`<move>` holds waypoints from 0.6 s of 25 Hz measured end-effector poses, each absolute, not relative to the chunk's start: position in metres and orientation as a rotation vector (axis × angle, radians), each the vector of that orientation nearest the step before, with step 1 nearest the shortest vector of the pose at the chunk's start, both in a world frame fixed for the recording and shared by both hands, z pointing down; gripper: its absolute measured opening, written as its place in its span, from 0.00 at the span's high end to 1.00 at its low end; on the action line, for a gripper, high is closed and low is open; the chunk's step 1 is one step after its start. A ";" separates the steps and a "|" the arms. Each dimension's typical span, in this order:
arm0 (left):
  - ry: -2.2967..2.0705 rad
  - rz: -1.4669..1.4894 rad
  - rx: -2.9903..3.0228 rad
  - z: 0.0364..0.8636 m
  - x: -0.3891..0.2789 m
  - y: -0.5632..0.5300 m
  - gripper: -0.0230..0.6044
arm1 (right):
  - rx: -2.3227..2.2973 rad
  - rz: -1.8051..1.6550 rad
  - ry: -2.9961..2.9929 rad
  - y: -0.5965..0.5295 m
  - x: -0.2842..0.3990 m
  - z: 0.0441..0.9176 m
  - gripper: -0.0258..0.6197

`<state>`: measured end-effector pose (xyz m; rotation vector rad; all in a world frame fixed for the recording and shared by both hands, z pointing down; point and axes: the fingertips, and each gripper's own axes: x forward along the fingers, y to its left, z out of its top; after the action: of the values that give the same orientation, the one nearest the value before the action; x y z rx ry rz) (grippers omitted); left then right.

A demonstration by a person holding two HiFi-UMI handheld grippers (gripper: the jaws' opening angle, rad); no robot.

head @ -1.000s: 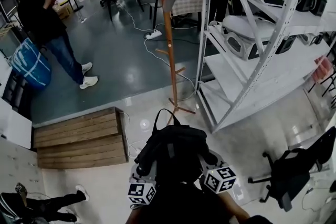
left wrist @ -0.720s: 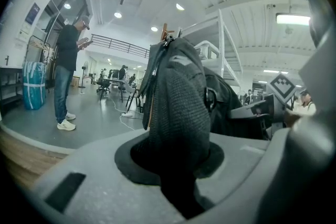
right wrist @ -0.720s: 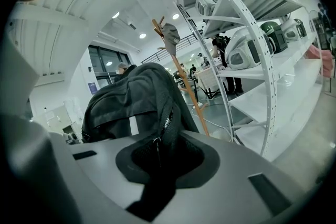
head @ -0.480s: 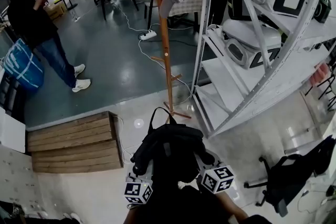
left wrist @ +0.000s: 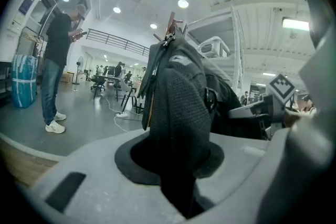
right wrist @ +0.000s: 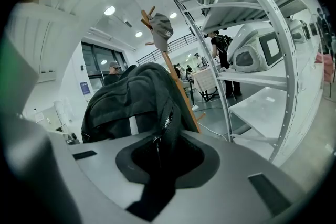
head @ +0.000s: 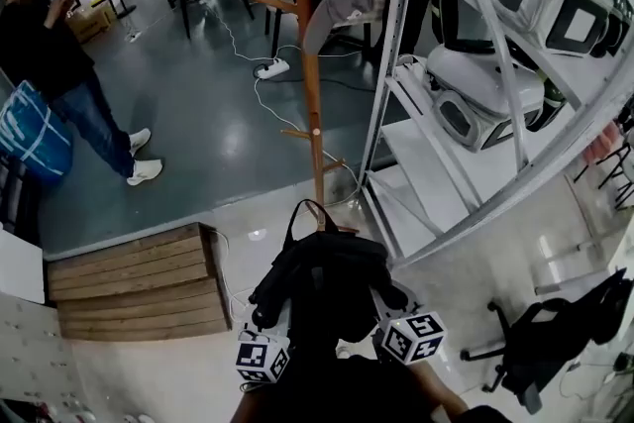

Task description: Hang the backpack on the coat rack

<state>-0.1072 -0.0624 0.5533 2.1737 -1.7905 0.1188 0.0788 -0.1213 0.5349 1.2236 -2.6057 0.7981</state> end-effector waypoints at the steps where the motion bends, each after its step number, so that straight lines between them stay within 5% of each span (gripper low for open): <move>1: -1.782 0.121 2.175 0.552 -0.110 -0.071 0.81 | 1.231 0.797 -2.602 -0.129 0.076 0.534 0.88; 15: -1.671 0.135 2.256 0.550 -0.133 -0.172 0.81 | 1.379 0.801 -2.542 -0.209 0.056 0.533 0.88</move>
<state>-0.1333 -0.1718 0.5501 2.2563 -1.6714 0.1352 0.0558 -0.2092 0.5330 1.3789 -2.5421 0.8012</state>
